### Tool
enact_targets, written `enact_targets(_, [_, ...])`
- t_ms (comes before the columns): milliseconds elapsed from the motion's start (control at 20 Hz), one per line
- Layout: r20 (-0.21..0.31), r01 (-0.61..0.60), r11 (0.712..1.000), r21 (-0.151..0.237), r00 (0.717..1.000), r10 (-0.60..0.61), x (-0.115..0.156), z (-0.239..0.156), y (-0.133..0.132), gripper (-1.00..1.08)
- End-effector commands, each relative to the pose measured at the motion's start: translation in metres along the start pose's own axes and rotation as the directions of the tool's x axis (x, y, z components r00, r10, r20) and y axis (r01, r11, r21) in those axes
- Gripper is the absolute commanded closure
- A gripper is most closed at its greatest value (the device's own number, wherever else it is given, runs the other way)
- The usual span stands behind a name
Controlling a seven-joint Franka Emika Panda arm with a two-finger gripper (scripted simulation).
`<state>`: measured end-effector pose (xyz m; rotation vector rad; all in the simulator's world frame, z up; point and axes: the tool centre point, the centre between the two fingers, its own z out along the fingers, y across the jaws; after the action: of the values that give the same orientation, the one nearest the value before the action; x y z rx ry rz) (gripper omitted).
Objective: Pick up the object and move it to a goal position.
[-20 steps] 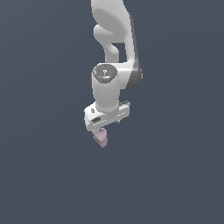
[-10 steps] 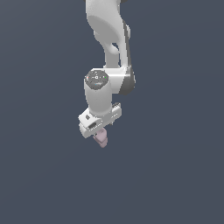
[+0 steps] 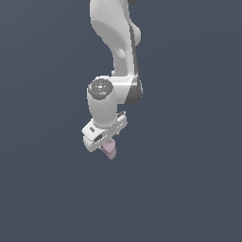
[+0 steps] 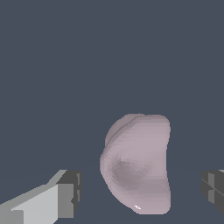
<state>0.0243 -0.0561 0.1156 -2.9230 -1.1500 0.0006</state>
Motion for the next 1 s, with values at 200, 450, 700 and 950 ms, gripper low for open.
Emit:
enact_targets(200, [0.0, 0.006, 1.0, 0.0, 1.0, -0.006, 0.0, 0.002, 0.001, -0.92])
enact_targets(450, [0.0, 0.008, 1.0, 0.0, 1.0, -0.008, -0.001, 0.021, 0.0, -0.92])
enact_targets(700, [0.0, 0.011, 1.0, 0.0, 1.0, -0.011, -0.001, 0.045, 0.0, -0.92])
enact_targets(950, [0.0, 0.011, 1.0, 0.0, 1.0, -0.011, 0.0, 0.051, 0.001, -0.92])
